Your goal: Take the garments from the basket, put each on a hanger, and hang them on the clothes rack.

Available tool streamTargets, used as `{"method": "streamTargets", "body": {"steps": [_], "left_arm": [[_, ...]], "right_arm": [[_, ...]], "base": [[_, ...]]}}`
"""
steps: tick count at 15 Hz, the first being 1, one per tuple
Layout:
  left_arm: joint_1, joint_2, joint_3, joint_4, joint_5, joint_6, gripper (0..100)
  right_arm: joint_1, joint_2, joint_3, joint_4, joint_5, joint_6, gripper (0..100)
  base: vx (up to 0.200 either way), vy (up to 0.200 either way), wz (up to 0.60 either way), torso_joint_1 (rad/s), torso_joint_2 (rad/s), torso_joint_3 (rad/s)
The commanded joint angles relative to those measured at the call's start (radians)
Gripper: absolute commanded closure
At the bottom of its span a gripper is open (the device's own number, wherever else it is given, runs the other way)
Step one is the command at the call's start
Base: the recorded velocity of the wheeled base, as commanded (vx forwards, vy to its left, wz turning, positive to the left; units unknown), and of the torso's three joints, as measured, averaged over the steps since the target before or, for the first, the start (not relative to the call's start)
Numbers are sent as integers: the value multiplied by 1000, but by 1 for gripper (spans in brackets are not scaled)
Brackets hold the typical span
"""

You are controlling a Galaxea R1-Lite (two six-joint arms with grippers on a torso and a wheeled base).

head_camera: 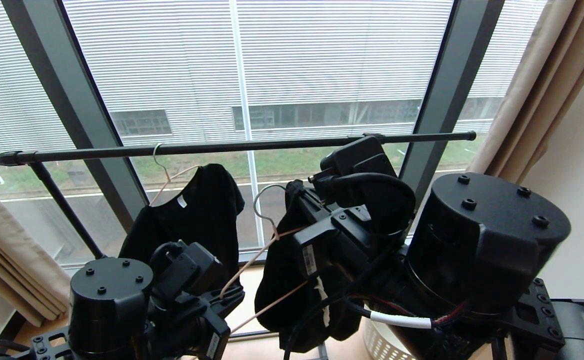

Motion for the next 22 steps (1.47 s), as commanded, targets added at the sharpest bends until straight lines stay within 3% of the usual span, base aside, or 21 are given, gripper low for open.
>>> {"method": "streamTargets", "body": {"steps": [1,12,16,19,20,22], "left_arm": [[0,-1,7,-15,8,0,100],[1,-2,32,-100,11,0,100],[1,-1,39,-109,9,0,100],[3,-11,55,-109,3,6,100],[3,-22,68,-109,-1,12,100],[3,-22,78,-109,-17,31,100]], "right_arm": [[-1,1,1,0,-1,-1,0],[-45,-25,0,0,-3,-3,0],[-119,-65,23,12,26,-22,0],[-234,-159,127,50,252,-124,0],[-309,-223,161,153,428,-151,0],[-390,-295,124,371,655,-171,0]], "base": [[0,0,0,0,0,0],[0,0,0,0,0,0],[0,0,0,0,0,0],[0,0,0,0,0,0],[0,0,0,0,0,0],[0,0,0,0,0,0]]}}
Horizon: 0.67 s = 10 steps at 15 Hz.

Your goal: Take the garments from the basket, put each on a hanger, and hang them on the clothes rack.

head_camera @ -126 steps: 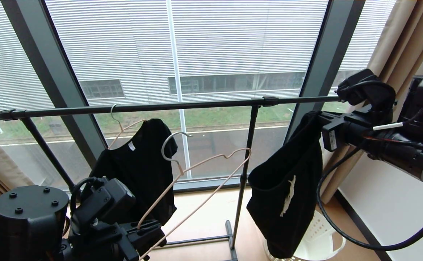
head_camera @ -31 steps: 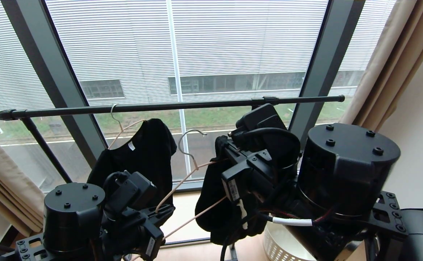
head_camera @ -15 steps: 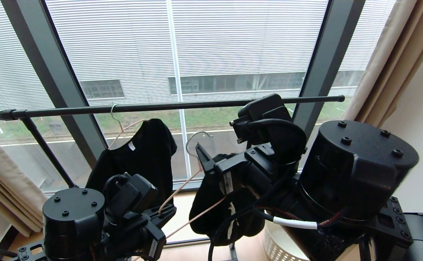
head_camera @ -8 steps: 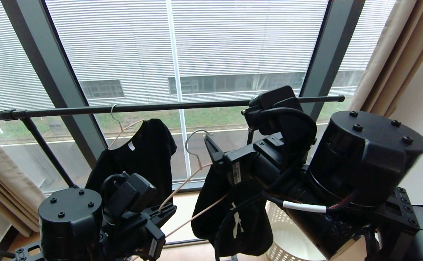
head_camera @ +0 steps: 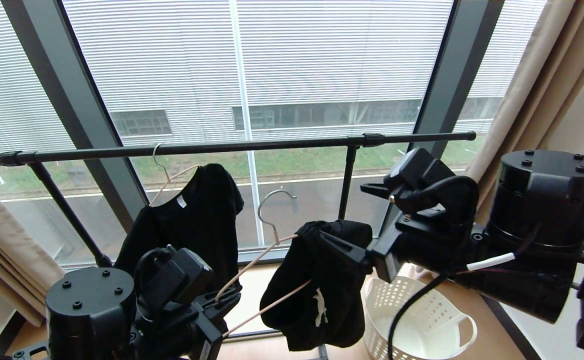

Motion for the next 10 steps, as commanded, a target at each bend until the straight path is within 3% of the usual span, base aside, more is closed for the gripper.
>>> {"method": "streamTargets", "body": {"steps": [1,3,7,8,10], "left_arm": [[0,-8,10,0,-4,3,100],[-3,-21,19,-2,-6,6,100],[-3,-49,51,-2,-91,47,100],[-3,-49,60,-2,-96,58,100],[-7,-49,67,-7,-98,67,100]], "right_arm": [[-136,-118,-55,199,205,-62,0],[-249,-101,-158,443,441,-204,0],[-350,96,-343,731,705,-551,0],[-354,142,-380,794,736,-648,0],[-360,202,-460,903,745,-738,0]], "base": [[0,0,0,0,0,0],[0,0,0,0,0,0],[0,0,0,0,0,0],[0,0,0,0,0,0],[0,0,0,0,0,0]]}}
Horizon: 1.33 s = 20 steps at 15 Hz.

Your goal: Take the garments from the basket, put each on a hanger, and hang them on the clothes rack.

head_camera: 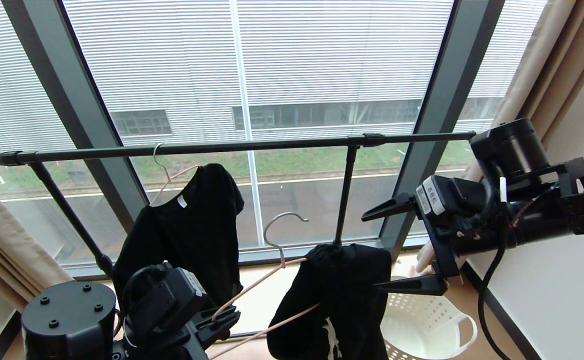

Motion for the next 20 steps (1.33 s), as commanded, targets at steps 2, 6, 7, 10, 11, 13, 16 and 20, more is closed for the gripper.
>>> {"method": "streamTargets", "body": {"steps": [2,6,7,10,11,13,16,20], "left_arm": [[-11,-4,8,-10,0,1,100],[-11,-4,7,-10,0,1,100],[-11,-4,7,-12,0,1,100],[-11,-3,7,-19,0,0,100],[-11,-3,7,-19,0,0,100],[-13,-3,7,-19,0,0,100],[-13,-3,8,-19,0,1,100],[-13,-3,8,-19,0,0,100]], "right_arm": [[12,155,-185,135,9,-33,0],[22,174,-219,141,-1,-13,0],[30,186,-219,141,-12,-14,0],[42,221,-222,141,-93,-14,0],[44,224,-223,140,-112,-14,0],[45,247,-242,141,-149,-14,0],[65,296,-332,144,-189,-11,0],[114,309,-444,242,-189,6,0]], "base": [[0,0,0,0,0,0],[0,0,0,0,0,0],[0,0,0,0,0,0],[0,0,0,0,0,0],[0,0,0,0,0,0],[0,0,0,0,0,0],[0,0,0,0,0,0],[0,0,0,0,0,0]]}}
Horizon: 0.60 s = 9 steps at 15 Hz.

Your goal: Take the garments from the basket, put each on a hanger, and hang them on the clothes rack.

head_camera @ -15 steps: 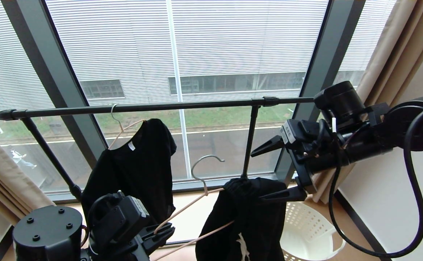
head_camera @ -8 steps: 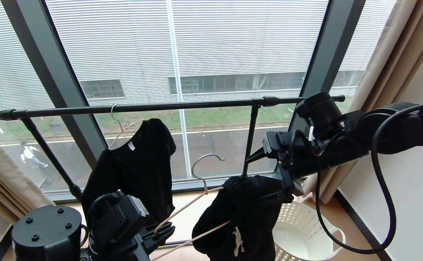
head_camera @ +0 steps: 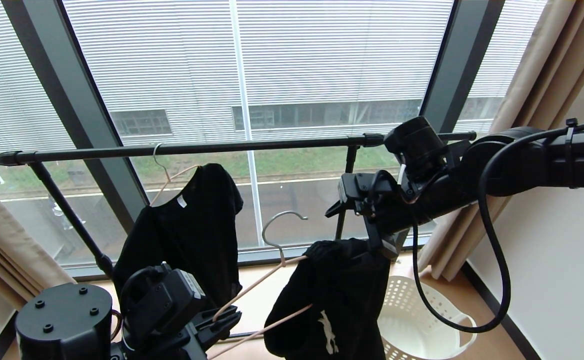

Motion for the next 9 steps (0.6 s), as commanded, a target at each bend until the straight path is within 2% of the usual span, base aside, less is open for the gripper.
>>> {"method": "streamTargets", "body": {"steps": [1,9], "left_arm": [[0,1,0,0,0,0,100],[1,1,0,-26,1,-5,100]], "right_arm": [[24,10,-58,37,3,1,0],[76,32,-76,101,14,1,0]], "base": [[0,0,0,0,0,0],[0,0,0,0,0,0]]}}
